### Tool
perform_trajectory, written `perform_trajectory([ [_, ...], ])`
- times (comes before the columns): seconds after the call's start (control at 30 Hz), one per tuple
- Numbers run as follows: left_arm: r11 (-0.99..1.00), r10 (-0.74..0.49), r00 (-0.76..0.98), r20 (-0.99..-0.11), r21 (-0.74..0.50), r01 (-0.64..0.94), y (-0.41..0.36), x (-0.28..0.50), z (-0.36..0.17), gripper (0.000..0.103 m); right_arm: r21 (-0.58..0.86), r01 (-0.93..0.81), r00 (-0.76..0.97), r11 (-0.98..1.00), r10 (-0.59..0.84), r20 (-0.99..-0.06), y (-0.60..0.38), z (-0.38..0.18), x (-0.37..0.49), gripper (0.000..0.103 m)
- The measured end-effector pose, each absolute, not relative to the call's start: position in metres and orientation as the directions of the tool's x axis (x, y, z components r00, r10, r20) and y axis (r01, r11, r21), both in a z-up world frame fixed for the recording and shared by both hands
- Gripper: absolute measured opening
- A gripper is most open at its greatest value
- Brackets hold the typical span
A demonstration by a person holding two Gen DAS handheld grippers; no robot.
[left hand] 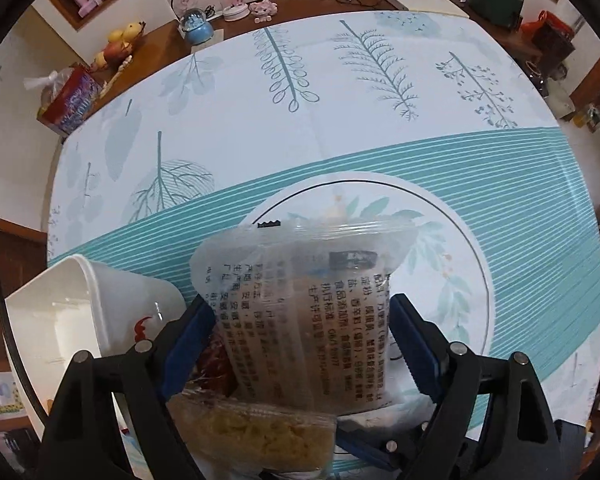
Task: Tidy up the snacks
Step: 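Grasp the clear printed pack with the left tool while the right tool grasps the puffed-rice bar, then lift both clear packs and carry them toward the white bin with both tools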
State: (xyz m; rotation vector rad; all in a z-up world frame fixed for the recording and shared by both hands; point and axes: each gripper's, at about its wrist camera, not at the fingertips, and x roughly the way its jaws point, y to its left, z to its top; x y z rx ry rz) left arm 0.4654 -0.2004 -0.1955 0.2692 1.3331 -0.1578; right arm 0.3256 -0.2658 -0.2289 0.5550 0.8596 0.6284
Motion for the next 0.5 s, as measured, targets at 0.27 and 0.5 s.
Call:
perform_trajectory([
  [0.27, 0.964, 0.056, 0.258, -0.965, 0.12, 0.239, -0.198, 0.465, -0.191, 0.073, 0.666, -0.288, 0.499, 0.688, 0.702, -0.509, -0.261, -0.226, 0.314, 0.038],
  [0.5, 0.961, 0.051, 0.251, -0.967, 0.116, 0.252, -0.2, 0.463, -0.189, 0.07, 0.654, -0.3, 0.499, 0.694, 0.699, -0.513, -0.257, -0.221, 0.307, 0.036],
])
